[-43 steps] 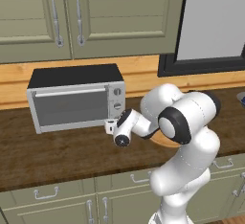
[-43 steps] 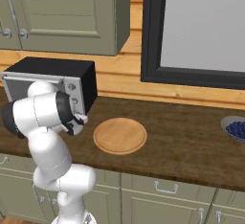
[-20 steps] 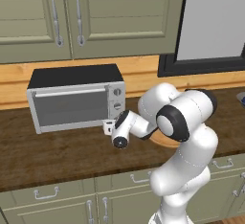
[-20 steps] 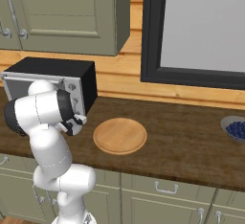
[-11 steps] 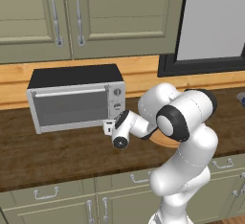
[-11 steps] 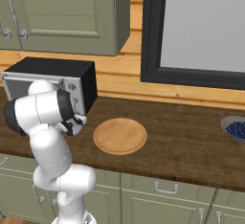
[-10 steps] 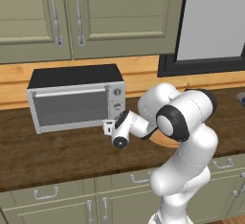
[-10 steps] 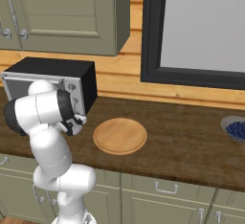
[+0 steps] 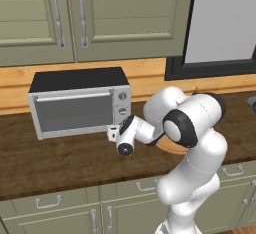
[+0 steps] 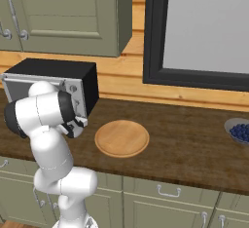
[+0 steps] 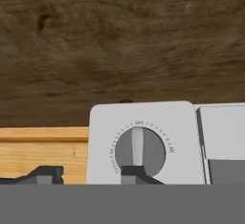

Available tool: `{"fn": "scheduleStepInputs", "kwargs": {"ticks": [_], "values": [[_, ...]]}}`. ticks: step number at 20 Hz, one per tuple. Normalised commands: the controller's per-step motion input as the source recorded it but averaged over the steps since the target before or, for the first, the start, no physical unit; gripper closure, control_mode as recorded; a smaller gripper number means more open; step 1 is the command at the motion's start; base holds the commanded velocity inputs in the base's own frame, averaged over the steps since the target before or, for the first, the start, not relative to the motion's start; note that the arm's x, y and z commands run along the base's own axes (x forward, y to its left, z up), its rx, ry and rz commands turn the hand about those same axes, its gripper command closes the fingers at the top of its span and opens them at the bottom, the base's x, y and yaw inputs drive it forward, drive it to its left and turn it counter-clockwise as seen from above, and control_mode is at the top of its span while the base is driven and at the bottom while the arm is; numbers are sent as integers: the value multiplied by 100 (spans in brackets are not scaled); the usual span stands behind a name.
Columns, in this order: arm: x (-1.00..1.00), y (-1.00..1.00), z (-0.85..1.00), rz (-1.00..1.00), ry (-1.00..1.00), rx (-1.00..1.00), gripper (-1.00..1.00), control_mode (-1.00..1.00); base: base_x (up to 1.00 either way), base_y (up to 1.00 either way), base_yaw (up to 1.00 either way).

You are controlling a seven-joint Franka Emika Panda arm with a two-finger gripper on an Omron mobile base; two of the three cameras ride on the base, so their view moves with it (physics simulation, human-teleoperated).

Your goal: Pick up the kebab skewer and baguette bread, and place them inside the toaster oven. Close the toaster oven door and start by setting the timer.

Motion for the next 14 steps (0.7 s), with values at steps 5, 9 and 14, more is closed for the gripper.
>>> {"fn": "scheduleStepInputs", "kwargs": {"ticks": [5,9,14], "values": [[27,25,-14,0,0,0,-100,-100,0,0,0],[45,36,-13,0,0,0,-100,-100,0,0,0],[64,14,-9,0,0,0,-100,-100,0,0,0]]}}
